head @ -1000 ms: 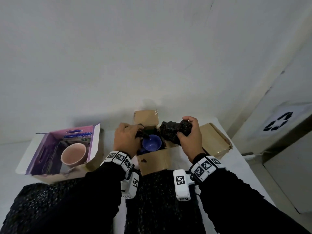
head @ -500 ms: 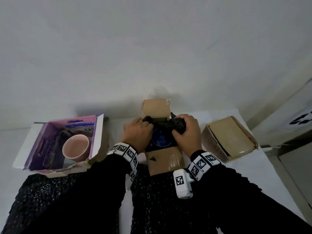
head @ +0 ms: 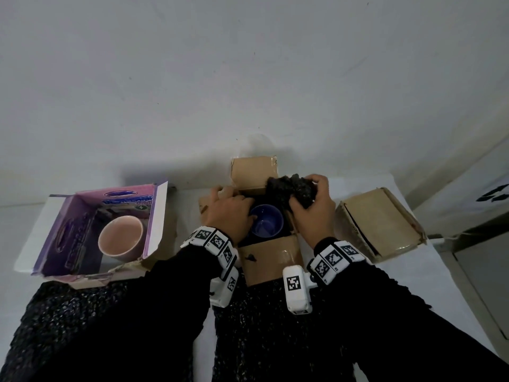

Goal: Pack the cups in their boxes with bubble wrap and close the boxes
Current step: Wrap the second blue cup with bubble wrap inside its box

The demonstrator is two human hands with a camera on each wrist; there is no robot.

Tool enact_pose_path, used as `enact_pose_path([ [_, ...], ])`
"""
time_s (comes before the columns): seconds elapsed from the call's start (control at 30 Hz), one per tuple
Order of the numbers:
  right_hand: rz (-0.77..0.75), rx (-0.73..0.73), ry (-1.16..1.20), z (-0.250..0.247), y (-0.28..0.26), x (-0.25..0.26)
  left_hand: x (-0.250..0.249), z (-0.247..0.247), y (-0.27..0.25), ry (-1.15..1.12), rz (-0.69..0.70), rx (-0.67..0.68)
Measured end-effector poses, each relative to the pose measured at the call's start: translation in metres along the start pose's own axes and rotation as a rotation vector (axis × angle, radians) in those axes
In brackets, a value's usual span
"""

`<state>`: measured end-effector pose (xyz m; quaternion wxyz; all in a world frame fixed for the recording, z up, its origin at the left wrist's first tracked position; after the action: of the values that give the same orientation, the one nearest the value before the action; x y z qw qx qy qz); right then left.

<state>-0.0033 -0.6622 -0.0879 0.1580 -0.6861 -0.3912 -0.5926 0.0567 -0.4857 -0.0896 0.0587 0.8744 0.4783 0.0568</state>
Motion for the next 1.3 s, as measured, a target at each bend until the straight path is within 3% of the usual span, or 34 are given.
enact_pose_path([
  [0.07, -0.011, -0.01, 0.04, 0.006, 0.001, 0.007, 0.002, 0.003, 0.0, -0.016, -0.091, 0.039],
  [0.2, -0.064, 0.112, -0.072, 0.025, 0.0, 0.01, -0.002, 0.0, 0.002, -0.005, -0.145, 0.029],
  [0.37, -0.352, 0.229, -0.434, 0.047, -0.001, 0.007, -0.003, -0.005, 0.0, 0.023, -0.153, -0.013],
  [0.5, -0.607, 0.237, -0.759, 0.05, 0.004, 0.008, -0.001, -0.005, 0.0, 0.029, -0.142, 0.012],
  [0.6, -0.741, 0.37, -0.937, 0.054, 0.002, 0.013, 0.0, -0.006, -0.001, 0.034, -0.131, 0.025],
  [0.77, -0.688, 0.492, -0.938, 0.058, 0.005, 0.006, 0.002, -0.005, -0.004, 0.021, -0.118, -0.002],
  [0.93, -0.781, 0.344, -0.919, 0.06, 0.005, 0.014, 0.003, -0.003, -0.004, 0.006, -0.082, -0.003],
  [1.03, -0.725, 0.291, -0.774, 0.062, 0.004, 0.02, 0.006, -0.002, -0.005, -0.089, -0.127, -0.061],
  [1.13, -0.698, 0.383, -0.678, 0.068, 0.001, 0.019, 0.007, -0.003, -0.006, -0.162, -0.156, -0.124],
  [1.3, -0.517, 0.518, -0.557, 0.063, 0.008, 0.008, 0.009, 0.0, 0.0, -0.231, -0.173, -0.145],
])
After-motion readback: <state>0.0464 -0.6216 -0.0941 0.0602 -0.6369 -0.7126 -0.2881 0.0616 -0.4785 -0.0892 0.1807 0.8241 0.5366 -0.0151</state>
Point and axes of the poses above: each hand's wrist, its own y-axis towards the middle knuckle, its own z-axis out of the palm, x = y × z, the point moved 5 cm from there along y, towards the middle knuckle, and after that the axes turned 10 degrees about -x, right-handed, at the moved point
